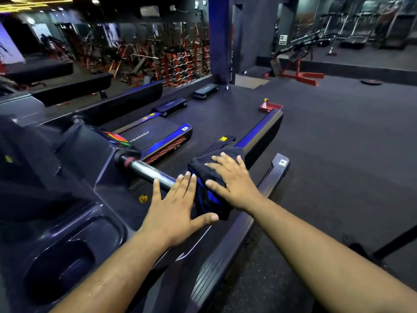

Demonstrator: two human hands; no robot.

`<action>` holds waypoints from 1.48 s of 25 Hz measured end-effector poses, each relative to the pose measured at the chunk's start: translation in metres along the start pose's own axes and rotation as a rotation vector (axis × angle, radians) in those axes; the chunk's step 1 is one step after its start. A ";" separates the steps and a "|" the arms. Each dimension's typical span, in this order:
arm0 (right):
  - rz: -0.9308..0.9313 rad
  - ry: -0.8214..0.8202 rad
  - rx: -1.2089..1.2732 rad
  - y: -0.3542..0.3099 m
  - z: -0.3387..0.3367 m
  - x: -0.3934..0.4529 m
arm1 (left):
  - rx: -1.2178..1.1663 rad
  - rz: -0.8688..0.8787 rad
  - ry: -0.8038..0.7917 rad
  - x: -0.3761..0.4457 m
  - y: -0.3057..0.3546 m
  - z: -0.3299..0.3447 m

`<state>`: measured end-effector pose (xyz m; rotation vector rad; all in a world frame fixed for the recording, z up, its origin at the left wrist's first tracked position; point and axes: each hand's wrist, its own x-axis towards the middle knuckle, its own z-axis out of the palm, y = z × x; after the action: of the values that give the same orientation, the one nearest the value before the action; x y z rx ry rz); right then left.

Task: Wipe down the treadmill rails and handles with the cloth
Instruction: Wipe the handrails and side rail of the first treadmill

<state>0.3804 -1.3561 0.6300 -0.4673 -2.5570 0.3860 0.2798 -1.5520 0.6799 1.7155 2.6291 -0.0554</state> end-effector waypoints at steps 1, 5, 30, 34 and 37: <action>0.051 0.019 -0.015 0.027 -0.006 0.016 | 0.012 -0.005 -0.009 0.015 0.010 -0.001; 0.240 0.050 -0.018 0.088 -0.018 0.067 | -0.010 -0.066 -0.042 0.081 0.047 -0.007; -0.218 -0.046 -0.081 0.033 -0.009 0.010 | 0.102 -0.249 0.041 0.009 0.054 0.002; -0.305 -0.064 -0.104 -0.030 0.007 -0.015 | 0.116 -0.342 0.021 -0.065 0.024 0.011; -0.374 -0.073 -0.117 -0.070 0.013 -0.031 | 0.071 -0.401 0.049 -0.109 0.006 0.013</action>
<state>0.3816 -1.4338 0.6309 -0.0090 -2.6716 0.1198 0.3287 -1.6497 0.6693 1.1912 2.9967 -0.1087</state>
